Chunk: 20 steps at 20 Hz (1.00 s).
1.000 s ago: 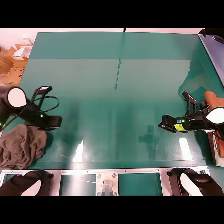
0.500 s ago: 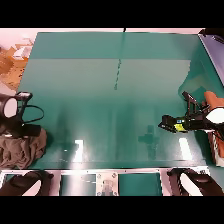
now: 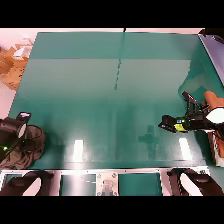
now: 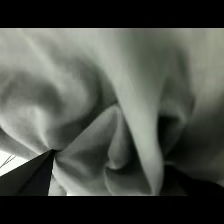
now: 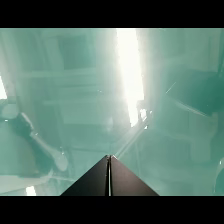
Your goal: Fold the shirts.
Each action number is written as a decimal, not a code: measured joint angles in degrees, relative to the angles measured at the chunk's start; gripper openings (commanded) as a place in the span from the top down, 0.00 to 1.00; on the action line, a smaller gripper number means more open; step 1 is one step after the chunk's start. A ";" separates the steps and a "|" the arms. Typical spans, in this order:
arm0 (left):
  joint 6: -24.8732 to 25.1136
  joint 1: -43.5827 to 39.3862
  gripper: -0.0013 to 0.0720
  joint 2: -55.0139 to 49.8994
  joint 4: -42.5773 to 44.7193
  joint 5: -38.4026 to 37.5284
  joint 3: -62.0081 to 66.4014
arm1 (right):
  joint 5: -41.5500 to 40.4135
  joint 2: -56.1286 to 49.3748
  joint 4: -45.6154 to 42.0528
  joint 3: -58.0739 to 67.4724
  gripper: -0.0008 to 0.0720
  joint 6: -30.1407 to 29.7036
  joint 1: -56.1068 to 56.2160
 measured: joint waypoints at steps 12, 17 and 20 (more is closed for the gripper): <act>11.15 4.22 0.94 -0.02 -16.24 4.00 21.38 | 0.02 0.00 0.00 0.00 0.96 0.00 -0.02; 13.07 -9.03 0.94 -0.09 -34.18 6.86 39.63 | 0.00 0.00 0.00 0.00 0.96 0.00 0.00; 13.38 -17.31 0.94 -2.36 -40.96 11.54 43.15 | 0.02 0.00 0.00 0.00 0.96 0.00 0.00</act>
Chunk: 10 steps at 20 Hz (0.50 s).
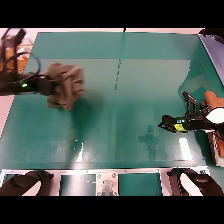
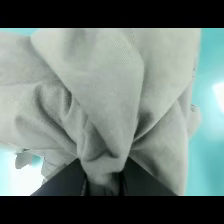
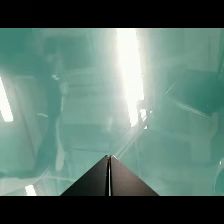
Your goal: Fold the shirts.
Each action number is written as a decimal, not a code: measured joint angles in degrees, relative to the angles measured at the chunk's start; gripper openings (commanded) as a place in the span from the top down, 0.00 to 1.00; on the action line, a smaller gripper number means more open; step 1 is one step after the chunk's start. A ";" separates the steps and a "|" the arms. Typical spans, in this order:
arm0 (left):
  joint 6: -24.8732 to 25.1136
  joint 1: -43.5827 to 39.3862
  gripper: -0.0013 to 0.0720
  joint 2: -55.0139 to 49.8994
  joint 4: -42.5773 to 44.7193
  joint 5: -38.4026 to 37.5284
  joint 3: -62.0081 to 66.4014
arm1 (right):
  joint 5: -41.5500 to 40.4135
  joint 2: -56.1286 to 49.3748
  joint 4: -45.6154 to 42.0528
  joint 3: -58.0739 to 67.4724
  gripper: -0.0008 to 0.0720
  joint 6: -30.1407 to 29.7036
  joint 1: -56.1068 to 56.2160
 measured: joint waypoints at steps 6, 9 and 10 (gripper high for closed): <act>0.22 -10.05 0.01 -13.40 -12.44 3.34 1.88 | 0.00 0.00 0.00 0.00 0.96 0.00 0.00; 0.55 -11.34 0.01 -18.05 -16.41 1.70 2.16 | 0.00 0.00 0.00 0.00 0.96 0.00 -0.02; 0.81 -11.45 0.01 -18.84 -16.74 0.66 2.38 | 0.00 0.00 0.00 -0.02 0.96 0.00 0.00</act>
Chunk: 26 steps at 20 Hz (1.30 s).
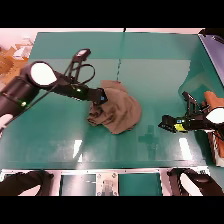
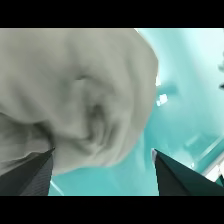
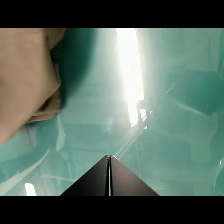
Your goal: Fold the shirts.
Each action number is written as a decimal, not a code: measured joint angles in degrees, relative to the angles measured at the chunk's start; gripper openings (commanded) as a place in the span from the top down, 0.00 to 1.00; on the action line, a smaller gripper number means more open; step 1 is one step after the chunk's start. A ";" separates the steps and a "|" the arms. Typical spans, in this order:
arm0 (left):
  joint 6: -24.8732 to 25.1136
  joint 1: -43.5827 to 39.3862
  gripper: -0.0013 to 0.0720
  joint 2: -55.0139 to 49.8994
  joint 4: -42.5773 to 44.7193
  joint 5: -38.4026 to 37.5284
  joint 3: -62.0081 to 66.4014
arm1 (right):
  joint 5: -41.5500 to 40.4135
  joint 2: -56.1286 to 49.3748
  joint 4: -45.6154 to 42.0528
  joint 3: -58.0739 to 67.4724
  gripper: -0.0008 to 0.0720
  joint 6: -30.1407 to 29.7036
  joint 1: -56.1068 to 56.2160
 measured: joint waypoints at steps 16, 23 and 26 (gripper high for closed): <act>3.74 12.28 0.01 -12.87 -2.75 -7.02 -1.60 | -3.17 0.00 0.15 -0.22 0.96 0.00 0.00; 8.48 11.72 0.04 -20.59 -8.35 6.43 -3.26 | -12.87 -1.62 1.97 -0.39 0.45 -0.22 0.00; 15.61 11.72 0.36 -23.89 -18.99 10.19 -3.30 | -16.57 -6.19 6.34 -0.39 0.44 -3.56 0.00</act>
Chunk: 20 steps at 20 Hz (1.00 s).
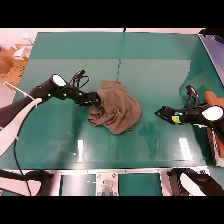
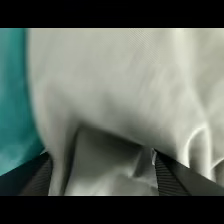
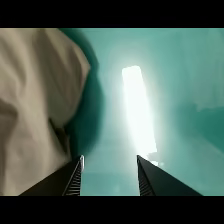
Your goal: Fold the shirts.
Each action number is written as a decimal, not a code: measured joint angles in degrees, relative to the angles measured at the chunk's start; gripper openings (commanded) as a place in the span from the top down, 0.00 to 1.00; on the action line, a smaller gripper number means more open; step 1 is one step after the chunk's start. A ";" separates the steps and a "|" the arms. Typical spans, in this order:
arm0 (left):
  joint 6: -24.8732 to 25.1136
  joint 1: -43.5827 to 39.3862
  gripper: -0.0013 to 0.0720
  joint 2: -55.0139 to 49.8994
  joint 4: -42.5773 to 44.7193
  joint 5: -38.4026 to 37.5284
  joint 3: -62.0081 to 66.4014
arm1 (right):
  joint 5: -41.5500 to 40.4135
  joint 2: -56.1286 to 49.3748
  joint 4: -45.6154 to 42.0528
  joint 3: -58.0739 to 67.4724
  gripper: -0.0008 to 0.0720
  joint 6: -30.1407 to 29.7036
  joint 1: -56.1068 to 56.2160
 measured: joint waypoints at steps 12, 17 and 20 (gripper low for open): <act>12.28 0.11 0.94 -2.78 -8.96 -1.66 4.68 | -3.41 -30.40 21.73 11.89 0.43 -16.98 1.75; 12.68 0.09 0.94 -2.75 -7.80 -2.54 6.75 | -1.79 -36.76 23.85 17.90 0.96 -20.02 7.37; 12.13 0.09 0.94 -2.19 -4.48 -6.64 12.87 | 2.40 -36.83 24.85 23.50 0.97 -21.35 8.09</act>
